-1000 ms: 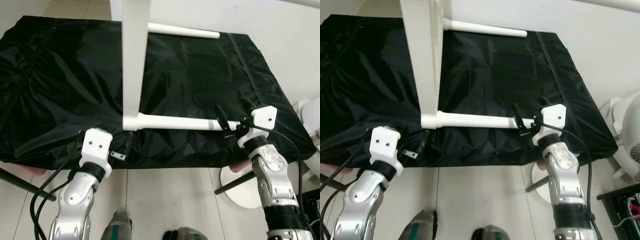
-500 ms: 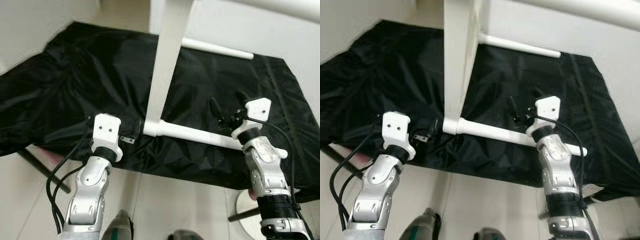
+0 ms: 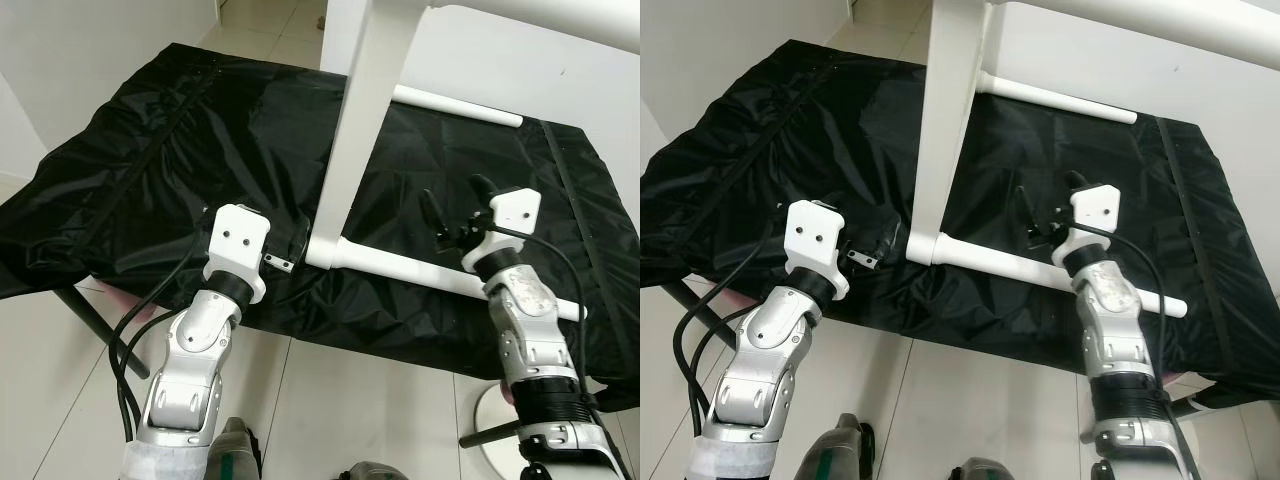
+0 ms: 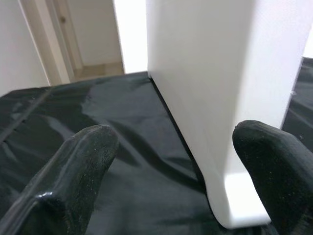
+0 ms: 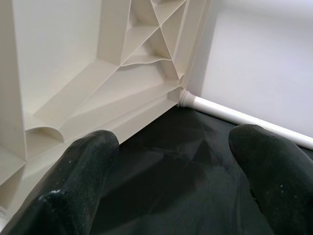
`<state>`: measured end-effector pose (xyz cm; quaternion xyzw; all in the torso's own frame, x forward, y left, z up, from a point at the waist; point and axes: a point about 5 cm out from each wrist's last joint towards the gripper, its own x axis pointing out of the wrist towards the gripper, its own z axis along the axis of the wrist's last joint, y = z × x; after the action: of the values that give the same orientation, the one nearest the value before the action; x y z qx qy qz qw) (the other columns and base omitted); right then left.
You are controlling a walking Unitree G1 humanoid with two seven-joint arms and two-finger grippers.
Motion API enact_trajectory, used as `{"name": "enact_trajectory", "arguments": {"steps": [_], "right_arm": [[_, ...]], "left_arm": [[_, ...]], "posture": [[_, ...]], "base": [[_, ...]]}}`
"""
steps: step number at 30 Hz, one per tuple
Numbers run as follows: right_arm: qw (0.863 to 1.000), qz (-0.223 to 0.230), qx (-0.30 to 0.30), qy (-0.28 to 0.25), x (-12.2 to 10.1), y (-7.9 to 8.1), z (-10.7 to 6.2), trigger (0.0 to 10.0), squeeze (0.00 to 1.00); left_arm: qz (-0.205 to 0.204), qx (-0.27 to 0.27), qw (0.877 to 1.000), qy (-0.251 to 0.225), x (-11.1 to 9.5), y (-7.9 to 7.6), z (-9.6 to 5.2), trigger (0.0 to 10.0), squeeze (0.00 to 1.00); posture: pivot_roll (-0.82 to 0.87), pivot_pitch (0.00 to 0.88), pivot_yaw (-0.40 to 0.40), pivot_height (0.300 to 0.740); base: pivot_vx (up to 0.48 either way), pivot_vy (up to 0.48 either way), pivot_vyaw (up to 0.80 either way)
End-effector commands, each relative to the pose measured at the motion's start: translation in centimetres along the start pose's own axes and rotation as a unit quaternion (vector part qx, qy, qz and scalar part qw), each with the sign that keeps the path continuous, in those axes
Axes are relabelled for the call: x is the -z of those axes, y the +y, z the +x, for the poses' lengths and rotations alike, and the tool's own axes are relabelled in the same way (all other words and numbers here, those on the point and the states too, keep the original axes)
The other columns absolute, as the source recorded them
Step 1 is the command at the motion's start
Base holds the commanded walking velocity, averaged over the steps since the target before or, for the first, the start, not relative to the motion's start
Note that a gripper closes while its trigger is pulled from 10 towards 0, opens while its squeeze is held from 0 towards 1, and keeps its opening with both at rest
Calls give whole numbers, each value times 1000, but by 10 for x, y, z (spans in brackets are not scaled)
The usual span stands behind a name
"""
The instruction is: Building children table
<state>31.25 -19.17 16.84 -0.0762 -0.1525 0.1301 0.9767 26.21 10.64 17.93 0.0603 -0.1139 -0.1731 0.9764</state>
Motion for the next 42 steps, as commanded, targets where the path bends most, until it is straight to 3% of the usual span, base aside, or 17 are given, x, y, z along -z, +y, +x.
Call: {"name": "enact_trajectory", "arguments": {"steps": [1,8,9,10,20,22,35,42], "right_arm": [[1000,-7,-5,1,1,0,1,10000,0],[1000,-16,0,-16,-4,4,8,10000,0],[1000,-16,5,-19,-4,5,10,10000,0],[1000,-14,12,-20,-5,5,11,10000,0],[999,-5,35,-18,-3,3,9,10000,0],[999,-4,42,-20,-4,2,9,10000,0],[998,2,55,-32,-9,2,13,10000,0],[998,0,54,-37,-12,3,16,10000,0]], "left_arm": [[-20,5,1000,6,2,1,2,10000,1000],[-8,4,1000,-2,-4,3,10,10000,1000],[-5,10,1000,4,-3,1,12,10000,380],[1,15,1000,9,-3,-3,15,10000,0],[7,28,999,34,2,-14,28,10000,0],[-16,22,998,52,5,-14,34,10000,0],[-52,-1,994,100,11,-16,48,10000,0],[-51,41,993,99,9,-25,54,10000,0]], "posture": [[58,63,-54,740],[26,64,-11,740],[20,63,-6,740],[20,63,-5,740],[19,62,-10,740],[16,62,-10,740],[16,65,-11,740],[12,67,-12,740]], "base": [[0,0,0],[0,0,0],[0,0,0],[0,0,0],[0,0,0],[0,0,0],[0,0,0],[0,0,0]]}}
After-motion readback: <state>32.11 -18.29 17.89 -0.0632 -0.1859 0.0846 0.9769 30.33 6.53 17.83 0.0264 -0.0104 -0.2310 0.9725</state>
